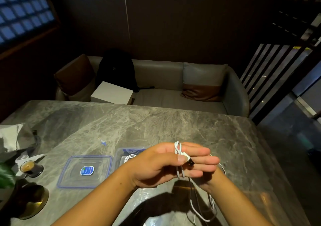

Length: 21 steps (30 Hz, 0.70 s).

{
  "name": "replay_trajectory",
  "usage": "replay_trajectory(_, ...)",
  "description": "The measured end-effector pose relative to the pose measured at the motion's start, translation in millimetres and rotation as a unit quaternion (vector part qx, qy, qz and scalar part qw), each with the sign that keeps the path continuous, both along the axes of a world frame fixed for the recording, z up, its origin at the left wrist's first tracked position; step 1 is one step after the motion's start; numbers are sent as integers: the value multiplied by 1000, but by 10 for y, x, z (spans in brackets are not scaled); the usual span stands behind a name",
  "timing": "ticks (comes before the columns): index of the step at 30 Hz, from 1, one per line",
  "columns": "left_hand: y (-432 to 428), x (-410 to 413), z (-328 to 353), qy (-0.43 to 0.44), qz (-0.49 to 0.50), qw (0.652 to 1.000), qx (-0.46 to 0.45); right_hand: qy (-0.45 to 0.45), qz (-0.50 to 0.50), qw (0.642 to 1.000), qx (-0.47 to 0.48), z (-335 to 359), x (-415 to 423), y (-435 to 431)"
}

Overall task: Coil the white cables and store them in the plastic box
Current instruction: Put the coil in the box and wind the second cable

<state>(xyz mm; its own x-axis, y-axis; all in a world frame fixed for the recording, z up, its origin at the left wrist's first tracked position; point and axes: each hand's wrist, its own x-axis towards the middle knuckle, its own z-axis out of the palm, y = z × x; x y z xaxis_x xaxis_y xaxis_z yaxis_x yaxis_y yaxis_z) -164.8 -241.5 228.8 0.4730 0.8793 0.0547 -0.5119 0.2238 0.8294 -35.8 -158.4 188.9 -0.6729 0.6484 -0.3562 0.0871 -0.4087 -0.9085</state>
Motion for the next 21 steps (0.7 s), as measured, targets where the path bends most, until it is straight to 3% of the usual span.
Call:
replay_trajectory(4, 22, -60, -59, -8, 18, 1000, -7, 2, -75, 997, -21, -129, -4, -278)
replay_trajectory(7, 43, -99, -87, -20, 37, 999, -20, -27, -52, 998, -21, -164, 67, -351)
replay_trajectory(13, 84, -224, -141, 18, 94, 995, -26, -108, 50, 986, 114, -173, 180, -401)
replay_trajectory(21, 62, -270, -277, 19, 109, 992, -55, -144, 130, 932, 306, 89, 307, -397)
